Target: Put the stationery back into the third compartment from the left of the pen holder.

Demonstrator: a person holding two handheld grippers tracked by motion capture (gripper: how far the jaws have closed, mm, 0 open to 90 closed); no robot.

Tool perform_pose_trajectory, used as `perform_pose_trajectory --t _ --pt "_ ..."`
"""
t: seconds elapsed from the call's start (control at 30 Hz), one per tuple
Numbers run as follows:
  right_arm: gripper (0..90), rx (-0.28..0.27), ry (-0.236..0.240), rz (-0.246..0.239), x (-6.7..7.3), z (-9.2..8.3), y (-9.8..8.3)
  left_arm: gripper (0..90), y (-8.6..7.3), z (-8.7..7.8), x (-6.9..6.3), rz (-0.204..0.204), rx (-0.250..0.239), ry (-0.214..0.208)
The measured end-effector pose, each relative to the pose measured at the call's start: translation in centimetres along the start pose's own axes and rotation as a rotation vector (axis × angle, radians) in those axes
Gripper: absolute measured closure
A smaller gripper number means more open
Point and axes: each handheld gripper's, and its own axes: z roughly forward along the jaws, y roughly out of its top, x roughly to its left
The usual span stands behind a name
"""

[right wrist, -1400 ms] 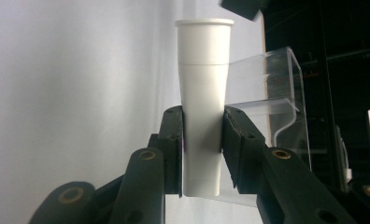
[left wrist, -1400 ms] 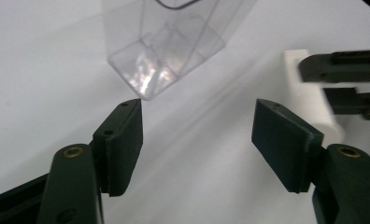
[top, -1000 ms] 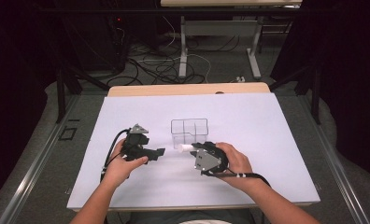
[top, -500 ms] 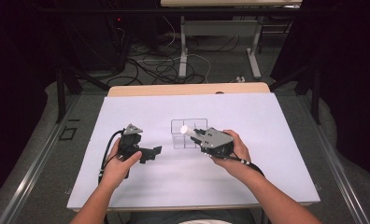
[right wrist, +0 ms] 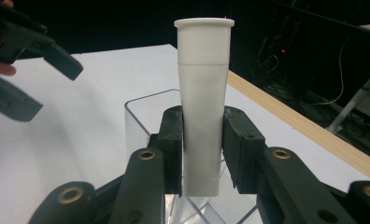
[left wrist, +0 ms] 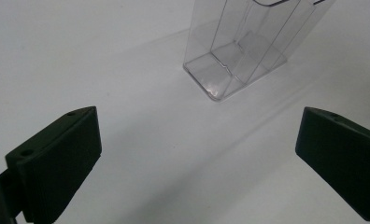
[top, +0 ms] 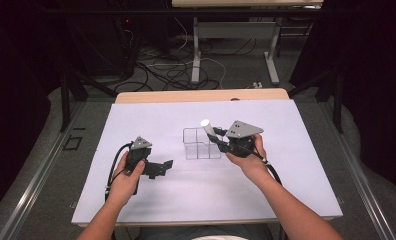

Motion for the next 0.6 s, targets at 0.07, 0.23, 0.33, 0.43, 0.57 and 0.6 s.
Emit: perform_pose_trajectory --t 0.07,0.23,0.33,0.43,0.57,0.6 --pt "70.2 0.002 -0.012 0.030 -0.3 0.2 -0.2 0.2 -0.1 0.1 0.1 0.000 -0.001 0.003" --pt "70.2 0.016 -0.020 0.070 -1.0 0.8 -0.7 0.2 -0.4 0.3 0.1 -0.009 0.006 0.000" --pt "70.2 0.014 -0.032 0.088 -1.2 1.1 -1.1 0.2 -0.4 0.3 0.1 -0.001 0.003 -0.003" --pt "70.2 0.034 -0.037 0.090 -1.4 1.3 -1.6 0.2 -0.4 0.4 0.1 0.001 0.004 0.001" --pt "70.2 0.044 -0.047 0.106 -1.6 1.4 -2.1 0.2 -0.5 0.5 0.1 -0.009 0.007 0.003" --pt "70.1 0.045 -0.046 0.104 -1.6 1.5 -2.3 0.2 -0.5 0.5 0.1 -0.004 0.012 0.003"
